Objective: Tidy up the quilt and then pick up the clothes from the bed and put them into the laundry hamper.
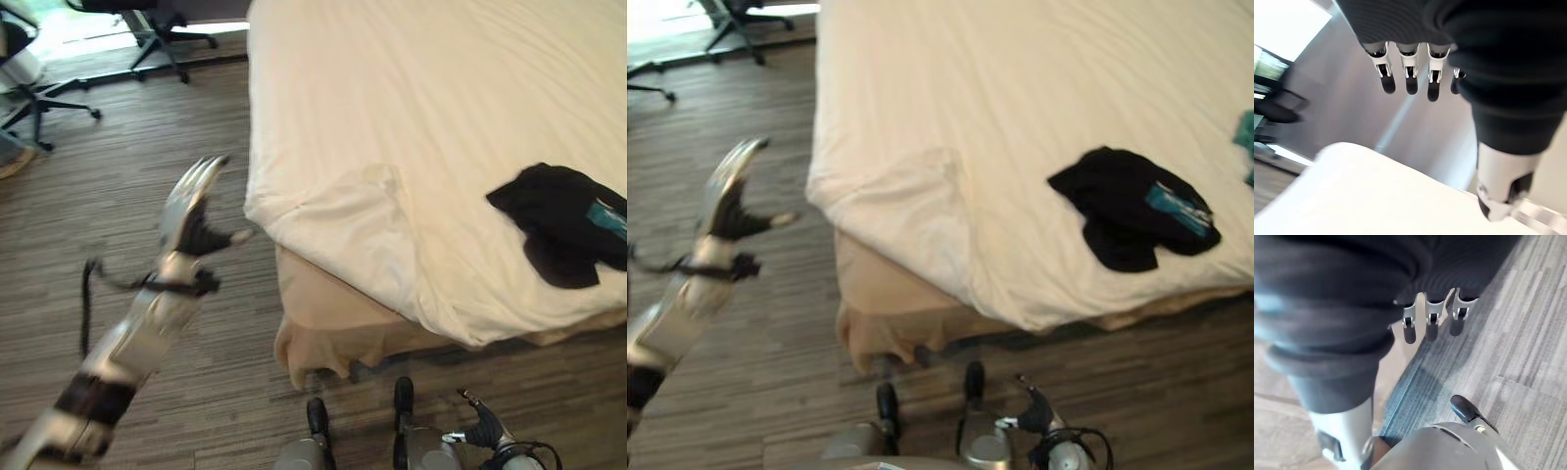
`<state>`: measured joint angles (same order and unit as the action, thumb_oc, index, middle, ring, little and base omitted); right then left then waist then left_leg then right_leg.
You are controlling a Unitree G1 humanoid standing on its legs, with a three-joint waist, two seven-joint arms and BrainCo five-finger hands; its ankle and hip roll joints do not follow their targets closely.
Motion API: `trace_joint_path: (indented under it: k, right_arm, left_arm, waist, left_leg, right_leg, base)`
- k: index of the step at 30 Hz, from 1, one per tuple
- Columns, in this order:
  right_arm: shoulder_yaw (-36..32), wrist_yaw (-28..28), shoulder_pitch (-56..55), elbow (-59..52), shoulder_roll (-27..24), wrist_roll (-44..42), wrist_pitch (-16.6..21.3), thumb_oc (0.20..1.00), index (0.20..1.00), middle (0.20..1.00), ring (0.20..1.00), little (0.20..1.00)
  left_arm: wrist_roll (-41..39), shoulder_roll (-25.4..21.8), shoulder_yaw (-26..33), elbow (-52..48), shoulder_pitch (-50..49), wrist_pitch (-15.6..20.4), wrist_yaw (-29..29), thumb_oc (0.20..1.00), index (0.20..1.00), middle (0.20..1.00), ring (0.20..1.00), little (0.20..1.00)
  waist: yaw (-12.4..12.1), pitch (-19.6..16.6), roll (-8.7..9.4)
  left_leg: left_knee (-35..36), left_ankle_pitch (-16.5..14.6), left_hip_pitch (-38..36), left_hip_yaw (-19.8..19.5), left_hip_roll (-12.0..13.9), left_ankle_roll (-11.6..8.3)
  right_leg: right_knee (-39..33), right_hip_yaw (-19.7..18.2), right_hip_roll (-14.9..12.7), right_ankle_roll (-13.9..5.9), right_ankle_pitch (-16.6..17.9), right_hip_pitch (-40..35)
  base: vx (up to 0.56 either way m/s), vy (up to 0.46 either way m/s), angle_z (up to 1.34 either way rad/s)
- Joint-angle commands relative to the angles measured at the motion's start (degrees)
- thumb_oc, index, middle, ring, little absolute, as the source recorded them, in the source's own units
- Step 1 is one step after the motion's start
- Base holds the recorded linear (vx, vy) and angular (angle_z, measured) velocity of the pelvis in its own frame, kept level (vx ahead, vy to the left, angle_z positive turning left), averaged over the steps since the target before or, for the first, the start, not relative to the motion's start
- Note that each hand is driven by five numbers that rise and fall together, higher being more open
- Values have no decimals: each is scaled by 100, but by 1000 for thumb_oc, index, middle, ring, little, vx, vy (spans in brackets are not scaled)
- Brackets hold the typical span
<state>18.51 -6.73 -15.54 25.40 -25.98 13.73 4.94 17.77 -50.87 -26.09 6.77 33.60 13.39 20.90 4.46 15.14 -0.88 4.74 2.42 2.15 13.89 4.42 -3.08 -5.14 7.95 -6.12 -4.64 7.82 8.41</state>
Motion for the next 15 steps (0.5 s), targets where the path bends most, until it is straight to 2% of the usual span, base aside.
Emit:
trace_joint_path:
  k: [1, 3, 4, 5, 6, 7, 9, 15]
  right_arm:
    - [-55, 118, -88, -152, -386, 286, 15, 1000, 1000, 1000, 1000, 1000]
    - [-98, 105, -67, -159, -377, 283, -4, 1000, 1000, 1000, 1000, 1000]
    - [-58, 83, 16, -138, -437, 278, -31, 1000, 1000, 1000, 1000, 1000]
    - [-64, 82, 25, -135, -422, 277, -32, 1000, 1000, 1000, 1000, 1000]
    - [-45, 19, 112, -60, -436, 283, -77, 1000, 1000, 1000, 1000, 1000]
    - [-49, 1, 139, -58, -428, 287, -90, 1000, 1000, 1000, 1000, 1000]
    - [-34, -15, 182, -22, -399, 291, -105, 1000, 1000, 1000, 1000, 1000]
    - [99, -99, 317, 209, -179, 200, -185, 1000, 1000, 1000, 1000, 1000]
  left_arm:
    - [585, -156, -200, 519, 994, -105, -52, 1000, 1000, 1000, 1000, 1000]
    - [692, -122, -481, 669, 1423, -176, -64, 1000, 1000, 1000, 1000, 1000]
    - [825, -71, -760, 937, 1904, -308, -114, 1000, 1000, 1000, 1000, 1000]
    - [822, -66, -792, 962, 1946, -304, -107, 1000, 1000, 1000, 1000, 1000]
    - [858, 3, -924, 1315, 2233, -497, -153, 1000, 1000, 1000, 1000, 1000]
    - [876, 5, -989, 1462, 2377, -536, -184, 1000, 1000, 1000, 1000, 1000]
    - [887, 114, -1037, 1784, 2473, -643, -218, 1000, 1000, 1000, 1000, 1000]
    - [1335, 472, -816, 3155, 2514, -1405, -319, 1000, 1000, 1000, 1000, 1000]
  waist:
    - [382, 213, 49]
    - [404, 266, 68]
    - [522, 368, 77]
    - [507, 369, 88]
    - [601, 477, 119]
    - [610, 504, 137]
    - [627, 555, 168]
    - [659, 826, 328]
  left_leg:
    - [-96, -802, -238, -220, 139, -65]
    - [-130, -808, -177, -179, 131, -58]
    - [-178, -808, -104, -119, 125, -52]
    - [-185, -807, -89, -115, 123, -51]
    - [-252, -802, 15, -60, 125, -42]
    - [-288, -803, 63, -46, 132, -43]
    - [-345, -812, 129, -23, 140, -40]
    - [-471, -787, 359, 5, 192, -58]
  right_leg:
    - [37, 90, -366, -561, -700, -55]
    - [55, 43, -366, -561, -669, 43]
    - [72, -13, -366, -565, -629, 149]
    - [73, -20, -369, -564, -624, 164]
    - [83, -67, -375, -560, -576, 289]
    - [90, -80, -377, -556, -565, 334]
    - [111, -94, -372, -547, -550, 408]
    - [139, -93, -380, -515, -498, 579]
  base:
    - [-36, 42, -58]
    - [-38, 17, -48]
    - [-58, 11, -48]
    - [-71, 18, -41]
    - [-39, 1, -38]
    - [-42, 1, -31]
    - [-36, -9, -30]
    - [-46, -32, -5]
